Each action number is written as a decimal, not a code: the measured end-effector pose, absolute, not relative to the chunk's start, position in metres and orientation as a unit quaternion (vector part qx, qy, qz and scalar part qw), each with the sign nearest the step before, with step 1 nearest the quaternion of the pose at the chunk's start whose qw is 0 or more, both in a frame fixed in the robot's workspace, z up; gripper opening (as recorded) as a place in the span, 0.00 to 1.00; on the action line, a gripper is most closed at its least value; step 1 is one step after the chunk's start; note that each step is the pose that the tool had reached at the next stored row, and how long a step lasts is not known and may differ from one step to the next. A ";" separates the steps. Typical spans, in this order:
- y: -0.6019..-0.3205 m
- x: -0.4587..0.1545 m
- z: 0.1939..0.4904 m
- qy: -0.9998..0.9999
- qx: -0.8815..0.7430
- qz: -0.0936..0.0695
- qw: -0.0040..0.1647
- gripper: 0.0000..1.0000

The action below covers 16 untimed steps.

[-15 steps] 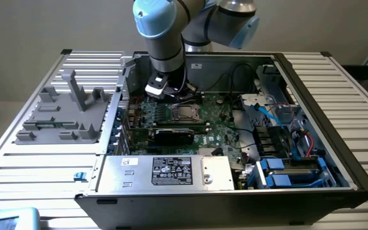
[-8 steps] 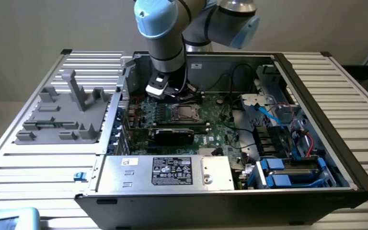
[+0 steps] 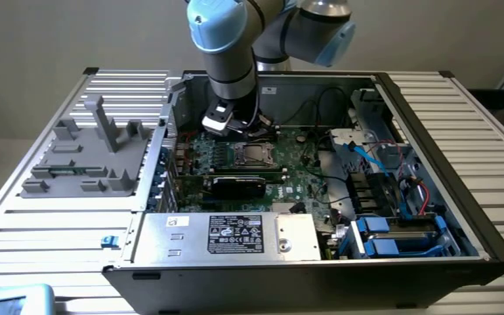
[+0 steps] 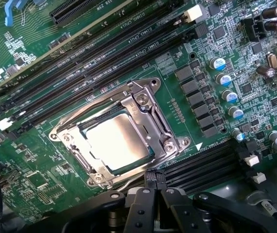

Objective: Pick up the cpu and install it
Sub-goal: 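Install the first cpu locking lever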

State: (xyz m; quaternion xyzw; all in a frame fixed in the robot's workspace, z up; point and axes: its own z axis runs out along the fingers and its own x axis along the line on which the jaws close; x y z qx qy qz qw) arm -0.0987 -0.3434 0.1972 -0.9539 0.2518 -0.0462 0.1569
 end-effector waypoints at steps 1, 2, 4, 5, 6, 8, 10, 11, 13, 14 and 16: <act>-0.343 -0.098 0.197 0.252 -0.954 -0.046 0.157 0.11; -0.344 -0.098 0.197 0.252 -0.954 -0.046 0.157 0.11; -0.344 -0.097 0.197 0.252 -0.954 -0.046 0.157 0.11; -0.345 -0.097 0.197 0.252 -0.954 -0.046 0.157 0.11; -0.345 -0.097 0.197 0.252 -0.954 -0.046 0.157 0.11; -0.345 -0.096 0.197 0.252 -0.954 -0.046 0.157 0.11; -0.345 -0.096 0.197 0.252 -0.954 -0.046 0.157 0.11; -0.345 -0.096 0.197 0.252 -0.954 -0.046 0.157 0.11; -0.345 -0.098 0.200 0.252 -0.954 -0.045 0.157 0.11; -0.345 -0.101 0.201 0.252 -0.954 -0.045 0.157 0.11; -0.345 -0.107 0.203 0.252 -0.954 -0.045 0.157 0.11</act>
